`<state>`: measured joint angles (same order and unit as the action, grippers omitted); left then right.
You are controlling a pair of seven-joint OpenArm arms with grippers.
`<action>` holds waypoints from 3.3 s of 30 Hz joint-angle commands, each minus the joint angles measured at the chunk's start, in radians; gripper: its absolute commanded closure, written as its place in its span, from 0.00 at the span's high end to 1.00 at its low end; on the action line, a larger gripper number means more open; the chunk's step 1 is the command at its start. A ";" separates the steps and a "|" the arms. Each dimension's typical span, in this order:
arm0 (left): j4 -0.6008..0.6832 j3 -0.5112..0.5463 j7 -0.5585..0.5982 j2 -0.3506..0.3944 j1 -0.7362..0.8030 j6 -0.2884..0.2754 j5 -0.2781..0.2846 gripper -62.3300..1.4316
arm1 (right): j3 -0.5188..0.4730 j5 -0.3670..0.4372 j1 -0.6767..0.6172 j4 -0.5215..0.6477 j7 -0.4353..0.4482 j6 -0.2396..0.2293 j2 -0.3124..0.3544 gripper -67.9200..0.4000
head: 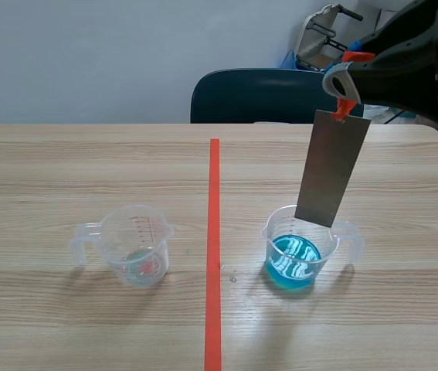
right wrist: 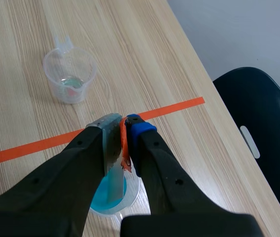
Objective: Do the redox reaction experiment
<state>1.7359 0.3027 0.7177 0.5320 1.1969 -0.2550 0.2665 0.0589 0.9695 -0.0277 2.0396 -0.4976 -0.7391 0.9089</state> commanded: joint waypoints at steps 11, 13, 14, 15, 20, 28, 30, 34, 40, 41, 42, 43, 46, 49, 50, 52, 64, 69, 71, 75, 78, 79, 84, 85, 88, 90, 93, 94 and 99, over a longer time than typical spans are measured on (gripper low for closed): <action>0.010 0.006 0.018 -0.005 -0.001 0.002 0.009 1.00 | -0.005 0.003 0.022 0.008 0.007 0.005 0.010 0.01; 0.010 0.006 0.021 -0.004 -0.001 0.007 0.005 1.00 | -0.005 0.003 0.022 0.008 0.007 0.005 0.010 0.01; 0.010 0.006 0.028 -0.001 -0.001 0.007 -0.005 0.90 | -0.005 0.003 0.022 0.008 0.007 0.005 0.010 0.01; 0.010 0.007 0.036 0.004 -0.001 0.007 -0.031 0.76 | -0.005 0.004 0.022 0.008 0.007 0.005 0.010 0.01; 0.010 0.008 0.050 0.048 -0.002 0.006 -0.114 0.14 | -0.005 0.003 0.022 0.008 0.006 0.005 0.010 0.01; 0.010 0.008 0.046 0.154 -0.137 -0.003 -0.114 0.07 | -0.005 0.004 0.022 0.008 0.007 0.005 0.010 0.01; 0.010 0.008 0.042 0.174 -0.193 -0.029 -0.114 0.07 | -0.005 0.004 0.022 0.008 0.006 0.005 0.010 0.01; 0.010 -0.005 0.023 0.193 -0.317 -0.091 -0.113 0.07 | -0.005 0.003 0.022 0.008 0.004 0.005 0.010 0.01; 0.010 -0.098 -0.094 0.195 -0.526 -0.161 -0.113 0.07 | -0.005 0.004 0.022 0.008 0.003 0.005 0.010 0.01; 0.010 -0.125 -0.114 0.195 -0.558 -0.160 -0.113 0.07 | -0.005 0.004 0.022 0.008 0.003 0.005 0.010 0.01; 0.010 -0.152 -0.134 0.195 -0.588 -0.160 -0.113 0.07 | -0.005 0.004 0.022 0.008 0.003 0.005 0.010 0.01; 0.010 -0.182 -0.151 0.195 -0.618 -0.160 -0.114 0.07 | -0.005 0.004 0.022 0.008 0.003 0.005 0.010 0.01; 0.010 -0.275 -0.205 0.195 -0.701 -0.159 -0.114 0.07 | -0.005 0.004 0.022 0.008 0.003 0.005 0.010 0.01; 0.010 -0.370 -0.252 0.194 -0.771 -0.151 -0.113 0.07 | -0.005 0.004 0.022 0.008 0.003 0.005 0.010 0.01; 0.010 -0.401 -0.266 0.193 -0.793 -0.146 -0.113 0.07 | -0.005 0.004 0.022 0.008 0.003 0.005 0.010 0.01; 0.010 -0.462 -0.292 0.180 -0.836 -0.120 -0.114 0.07 | -0.005 0.004 0.022 0.008 0.003 0.005 0.010 0.01; -0.157 -0.677 -0.454 -0.056 -1.065 -0.069 -0.173 0.07 | -0.005 0.004 0.022 0.008 0.003 0.005 0.010 0.01; -0.263 -0.705 -0.453 -0.147 -1.115 -0.069 -0.231 0.07 | -0.005 0.004 0.022 0.008 0.003 0.005 0.010 0.01; -0.296 -0.718 -0.453 -0.175 -1.137 -0.069 -0.254 0.07 | -0.005 0.004 0.022 0.008 0.003 0.005 0.010 0.01; -0.352 -0.743 -0.449 -0.218 -1.184 -0.069 -0.265 0.07 | -0.005 0.003 0.022 0.008 0.003 0.005 0.010 0.01; -0.373 -0.761 -0.446 -0.242 -1.213 -0.070 -0.274 0.07 | -0.005 0.003 0.022 0.008 0.003 0.005 0.010 0.01; -0.377 -0.769 -0.446 -0.251 -1.221 -0.069 -0.282 0.07 | -0.005 0.003 0.022 0.008 0.003 0.005 0.010 0.01; -0.381 -0.806 -0.447 -0.293 -1.257 -0.069 -0.287 0.07 | -0.005 0.003 0.022 0.008 0.003 0.005 0.010 0.01; -0.381 -0.815 -0.451 -0.302 -1.262 -0.069 -0.288 0.07 | -0.005 0.003 0.022 0.008 0.003 0.005 0.010 0.01; -0.381 -0.835 -0.452 -0.323 -1.273 -0.069 -0.297 0.07 | -0.005 0.003 0.022 0.008 0.003 0.005 0.010 0.01; -0.381 -0.847 -0.454 -0.336 -1.278 -0.069 -0.303 0.07 | -0.005 0.003 0.022 0.008 0.003 0.005 0.010 0.01; -0.382 -0.861 -0.455 -0.349 -1.280 -0.052 -0.323 0.07 | -0.005 0.003 0.022 0.008 0.003 0.005 0.010 0.01; -0.382 -0.866 -0.454 -0.349 -1.280 -0.044 -0.333 0.06 | -0.005 0.003 0.022 0.008 0.003 0.005 0.010 0.01; -0.382 -0.873 -0.454 -0.349 -1.280 -0.033 -0.339 0.07 | -0.005 0.003 0.022 0.008 0.003 0.005 0.010 0.01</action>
<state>1.3357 -0.5674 0.2543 0.1856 -0.0780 -0.2962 -0.0822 0.0589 0.9688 -0.0254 2.0396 -0.5056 -0.7383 0.9089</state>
